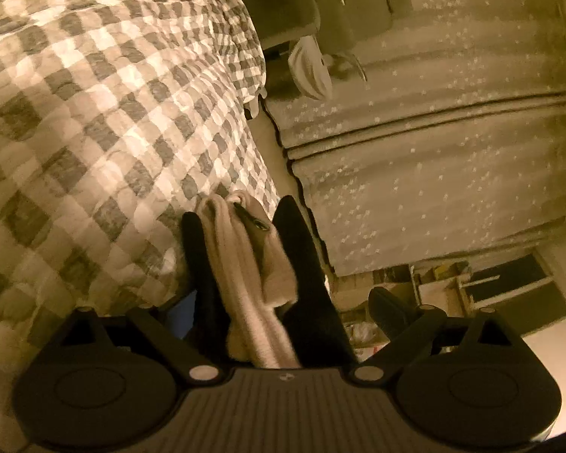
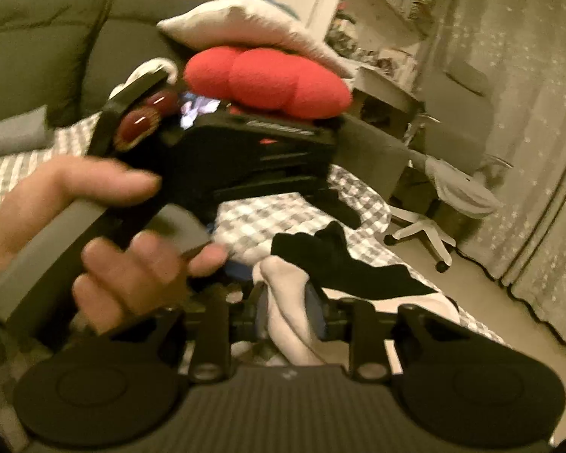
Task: Fold clothes
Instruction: 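Lift the folded cream sweatshirt with both grippers, bringing the grippers together, then hold the folded sweatshirt clamped in both grippers above the bed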
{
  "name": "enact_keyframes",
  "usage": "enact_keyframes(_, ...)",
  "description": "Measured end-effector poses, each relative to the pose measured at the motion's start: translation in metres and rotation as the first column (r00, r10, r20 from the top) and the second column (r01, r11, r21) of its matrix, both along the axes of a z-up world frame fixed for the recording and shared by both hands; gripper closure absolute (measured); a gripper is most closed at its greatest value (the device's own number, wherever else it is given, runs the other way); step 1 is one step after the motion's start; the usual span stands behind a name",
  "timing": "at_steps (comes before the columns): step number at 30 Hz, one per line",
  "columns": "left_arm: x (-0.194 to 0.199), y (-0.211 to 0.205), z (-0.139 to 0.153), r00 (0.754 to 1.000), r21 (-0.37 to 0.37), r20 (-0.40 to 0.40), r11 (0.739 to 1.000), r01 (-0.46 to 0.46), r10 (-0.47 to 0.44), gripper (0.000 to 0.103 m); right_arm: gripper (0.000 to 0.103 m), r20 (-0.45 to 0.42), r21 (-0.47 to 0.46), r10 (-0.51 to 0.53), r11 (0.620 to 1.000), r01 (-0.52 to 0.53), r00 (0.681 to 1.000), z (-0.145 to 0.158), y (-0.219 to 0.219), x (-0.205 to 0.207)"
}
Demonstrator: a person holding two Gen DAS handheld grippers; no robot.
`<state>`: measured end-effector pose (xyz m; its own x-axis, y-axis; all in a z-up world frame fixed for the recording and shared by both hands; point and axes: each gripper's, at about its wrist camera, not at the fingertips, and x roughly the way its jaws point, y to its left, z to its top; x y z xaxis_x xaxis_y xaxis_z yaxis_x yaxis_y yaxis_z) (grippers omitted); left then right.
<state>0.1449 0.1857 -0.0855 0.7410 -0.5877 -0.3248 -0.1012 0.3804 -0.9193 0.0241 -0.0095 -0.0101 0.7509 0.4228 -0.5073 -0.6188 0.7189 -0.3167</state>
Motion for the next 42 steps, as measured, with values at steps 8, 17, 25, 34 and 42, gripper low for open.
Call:
enact_keyframes(8,0.007,-0.005,0.000,1.000,0.110,-0.019,0.994,0.009,-0.007,0.043,0.082,-0.017,-0.023,0.021,1.000,-0.021,1.000,-0.002,0.001,-0.001)
enact_keyframes(17,0.004,-0.012,0.004,1.000,0.240,0.011,0.971,0.010,-0.013,0.062,0.093,-0.052,-0.067,0.057,0.996,-0.061,0.997,-0.011,0.005,-0.002)
enact_keyframes(25,-0.001,-0.022,0.013,0.999,0.370,0.044,0.929,0.013,-0.032,0.066,0.070,-0.164,0.112,0.084,0.992,-0.066,0.983,0.010,-0.027,0.014)
enact_keyframes(34,-0.002,-0.027,0.018,0.998,0.432,0.062,0.902,0.003,-0.033,0.066,0.052,-0.451,0.418,-0.258,0.785,0.457,0.855,0.019,-0.142,0.085)
enact_keyframes(42,-0.002,-0.028,0.016,0.998,0.417,0.057,0.909,-0.002,-0.024,0.066,0.044,-0.726,0.416,-0.230,0.603,0.681,0.648,-0.023,-0.182,0.118)
